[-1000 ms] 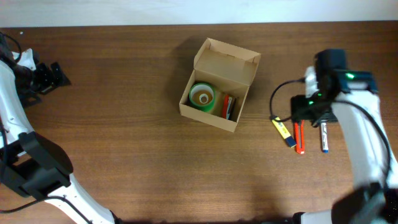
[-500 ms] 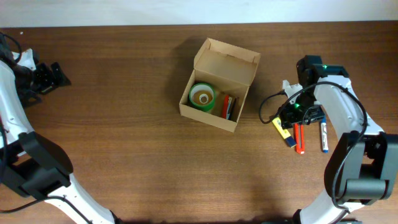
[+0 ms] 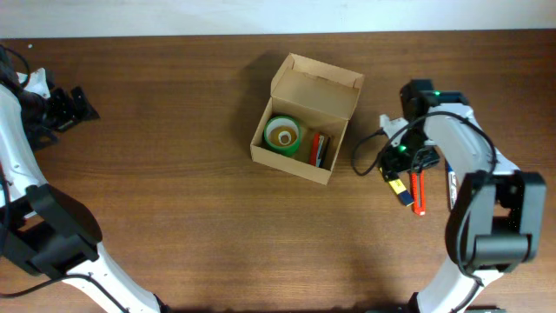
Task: Pack container
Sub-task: 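Lower the right gripper onto the yellow highlighter and grasp it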
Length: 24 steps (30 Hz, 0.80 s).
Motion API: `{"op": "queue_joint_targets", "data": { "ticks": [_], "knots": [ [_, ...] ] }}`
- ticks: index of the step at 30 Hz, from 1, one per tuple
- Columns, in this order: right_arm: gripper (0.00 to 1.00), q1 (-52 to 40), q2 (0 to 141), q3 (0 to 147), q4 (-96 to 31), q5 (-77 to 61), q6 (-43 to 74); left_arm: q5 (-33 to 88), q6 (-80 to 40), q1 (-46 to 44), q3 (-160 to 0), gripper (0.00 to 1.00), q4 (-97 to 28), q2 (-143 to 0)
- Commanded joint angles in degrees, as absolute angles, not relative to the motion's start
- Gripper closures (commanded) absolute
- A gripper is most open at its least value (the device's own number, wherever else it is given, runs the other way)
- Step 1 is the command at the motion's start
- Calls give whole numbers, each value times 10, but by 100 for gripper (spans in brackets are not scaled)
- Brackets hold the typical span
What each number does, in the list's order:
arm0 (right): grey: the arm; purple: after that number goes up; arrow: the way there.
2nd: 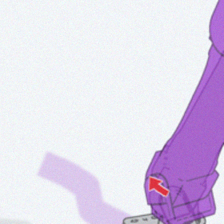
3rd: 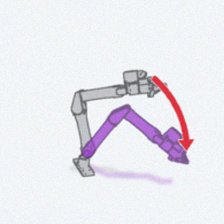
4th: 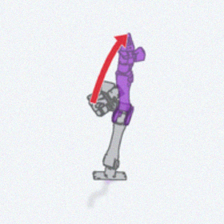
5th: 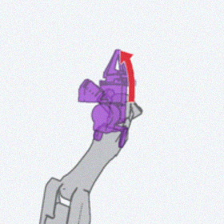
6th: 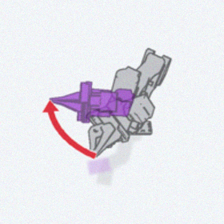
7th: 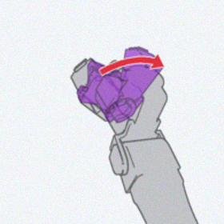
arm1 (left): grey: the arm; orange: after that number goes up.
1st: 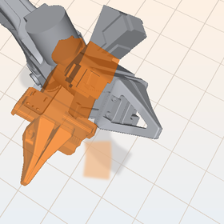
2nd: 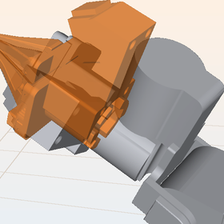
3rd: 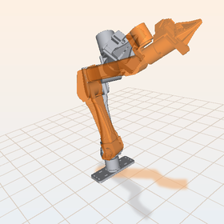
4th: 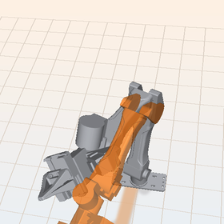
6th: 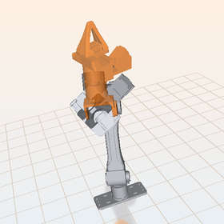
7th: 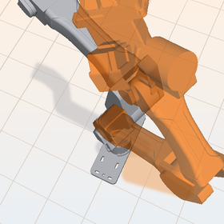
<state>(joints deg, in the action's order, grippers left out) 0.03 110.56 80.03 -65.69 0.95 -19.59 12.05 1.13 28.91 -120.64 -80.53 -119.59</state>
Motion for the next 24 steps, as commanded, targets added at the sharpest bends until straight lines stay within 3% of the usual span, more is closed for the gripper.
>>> {"op": "queue_joint_targets", "data": {
  "ticks": [1,14,24],
  "knots": [
    [32,-15,1130,800,-656,2,-199,126,22,290,-1204,0,-805,-1192],
    [33,-18,1179,799,-647,6,-194,126,22,290,-1204,0,-805,-1192],
    [50,-17,1194,799,-629,6,-184,126,22,290,-1204,0,-805,-1192]
  ]
}}
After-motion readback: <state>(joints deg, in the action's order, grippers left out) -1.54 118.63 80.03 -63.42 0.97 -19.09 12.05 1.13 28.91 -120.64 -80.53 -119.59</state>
